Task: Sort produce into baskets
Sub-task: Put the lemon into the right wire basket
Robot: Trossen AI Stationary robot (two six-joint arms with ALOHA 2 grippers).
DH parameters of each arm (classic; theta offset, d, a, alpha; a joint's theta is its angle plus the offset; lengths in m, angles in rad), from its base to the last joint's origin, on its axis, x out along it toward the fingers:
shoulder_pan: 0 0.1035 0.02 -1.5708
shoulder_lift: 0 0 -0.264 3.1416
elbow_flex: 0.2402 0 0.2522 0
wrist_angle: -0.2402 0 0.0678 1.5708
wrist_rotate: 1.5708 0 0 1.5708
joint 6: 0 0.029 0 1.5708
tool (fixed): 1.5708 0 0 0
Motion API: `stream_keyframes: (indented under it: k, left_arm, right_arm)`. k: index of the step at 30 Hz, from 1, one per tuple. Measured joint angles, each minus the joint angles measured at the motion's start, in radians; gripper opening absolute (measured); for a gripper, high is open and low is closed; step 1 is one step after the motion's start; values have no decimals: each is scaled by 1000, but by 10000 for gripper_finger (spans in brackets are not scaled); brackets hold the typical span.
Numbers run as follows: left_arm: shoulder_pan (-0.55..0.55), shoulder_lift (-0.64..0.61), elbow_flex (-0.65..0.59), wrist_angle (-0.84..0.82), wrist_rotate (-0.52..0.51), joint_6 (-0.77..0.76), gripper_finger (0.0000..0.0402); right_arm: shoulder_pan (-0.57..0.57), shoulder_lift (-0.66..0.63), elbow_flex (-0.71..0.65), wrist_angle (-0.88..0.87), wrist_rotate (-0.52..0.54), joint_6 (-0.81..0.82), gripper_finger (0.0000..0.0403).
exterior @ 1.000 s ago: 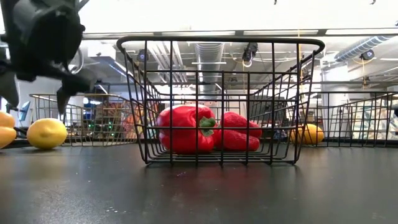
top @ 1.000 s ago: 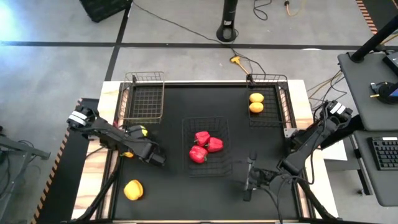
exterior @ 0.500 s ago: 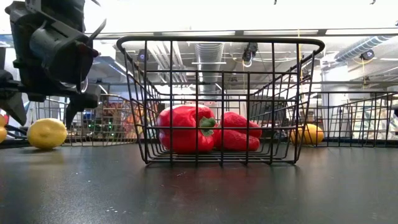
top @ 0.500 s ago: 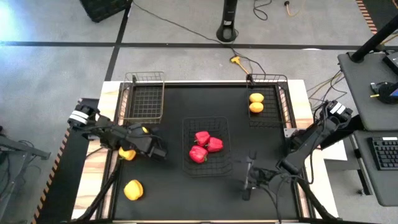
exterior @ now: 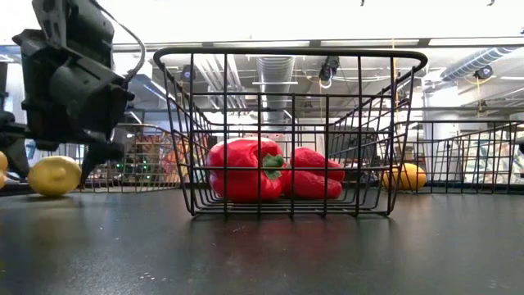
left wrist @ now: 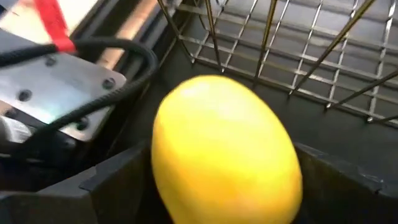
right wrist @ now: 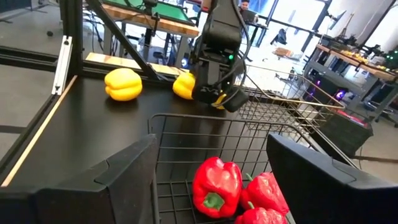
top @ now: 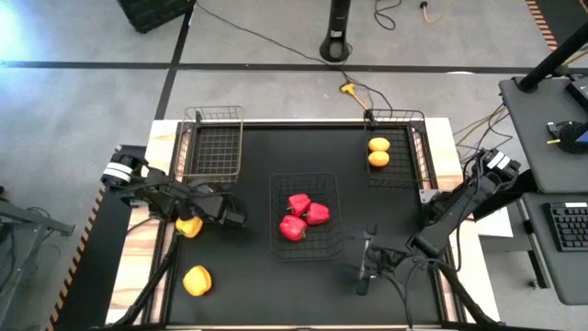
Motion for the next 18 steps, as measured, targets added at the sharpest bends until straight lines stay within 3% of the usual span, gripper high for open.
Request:
stream_keyframes:
  k: [9,18]
  left_arm:
    - [20,0,-53,95,18,39,347]
    - [22,13,-61,114,8,26,292]
  right_arm:
    - [0,0,0,0,0,-5,292]
    - [0,1,0,0,0,-7,291]
